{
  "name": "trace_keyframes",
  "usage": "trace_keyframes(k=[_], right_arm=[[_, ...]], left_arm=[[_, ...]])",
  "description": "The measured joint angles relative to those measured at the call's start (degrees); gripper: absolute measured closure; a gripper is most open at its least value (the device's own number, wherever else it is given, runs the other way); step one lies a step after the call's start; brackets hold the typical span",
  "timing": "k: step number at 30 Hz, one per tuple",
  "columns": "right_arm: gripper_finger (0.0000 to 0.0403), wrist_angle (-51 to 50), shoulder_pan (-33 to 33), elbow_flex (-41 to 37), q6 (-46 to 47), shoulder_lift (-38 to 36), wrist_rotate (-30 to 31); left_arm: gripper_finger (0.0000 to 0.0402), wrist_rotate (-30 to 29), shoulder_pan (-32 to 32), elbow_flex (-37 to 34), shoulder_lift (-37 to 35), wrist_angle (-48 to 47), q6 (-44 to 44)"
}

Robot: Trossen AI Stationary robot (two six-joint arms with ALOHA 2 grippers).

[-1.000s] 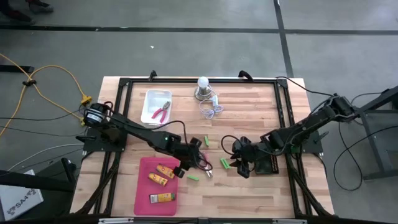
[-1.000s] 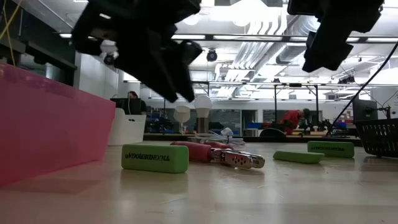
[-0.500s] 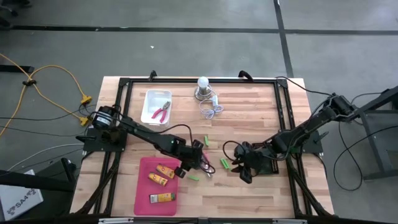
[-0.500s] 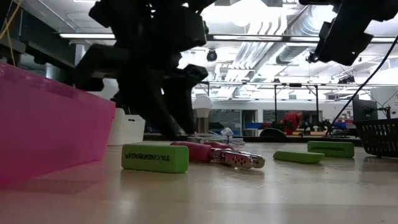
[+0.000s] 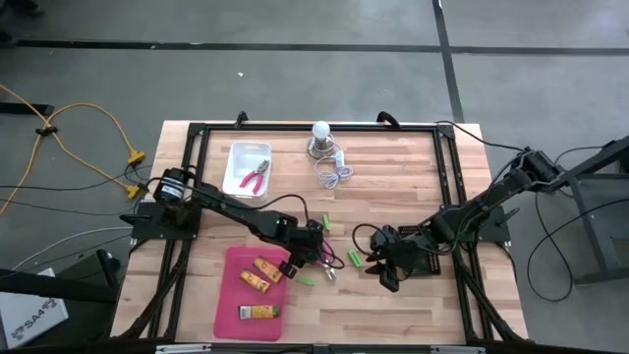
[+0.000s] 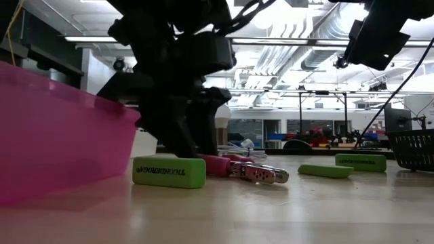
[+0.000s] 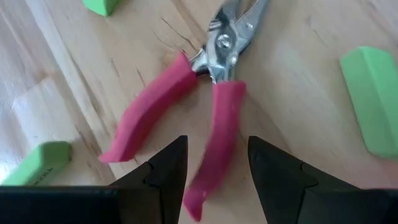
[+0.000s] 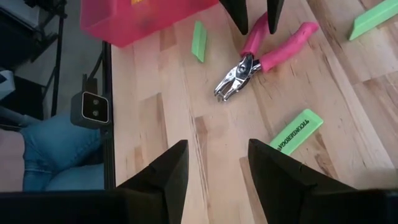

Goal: Pick & Place School Supplies
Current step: Put the pink pliers into the white bin

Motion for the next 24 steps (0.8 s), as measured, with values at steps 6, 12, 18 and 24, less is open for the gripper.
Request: trace_keyframes(k=[6,12,18,24], right_arm=[[0.0247,0.0,0.0,0.0,-0.2,0.0,0.0],[0.0247,0.0,0.0,0.0,-0.2,0.0,0.0],[0.0247,0.0,0.0,0.0,-0.3,0.0,0.0],[0.0247,0.0,0.0,0.0,-0.3,0.0,0.0]], left_arm=[[0.0238,0.0,0.0,0.0,0.2,0.1,-0.3],[0.0247,-0.1,0.0,0.0,0.2,0.0,-0.4],[0.0284,-0.3,-0.1,0.0,0.2,0.0,-0.6],[0.0319,-0.3,-0.1,0.0,0.2,-0.1,-1.1]])
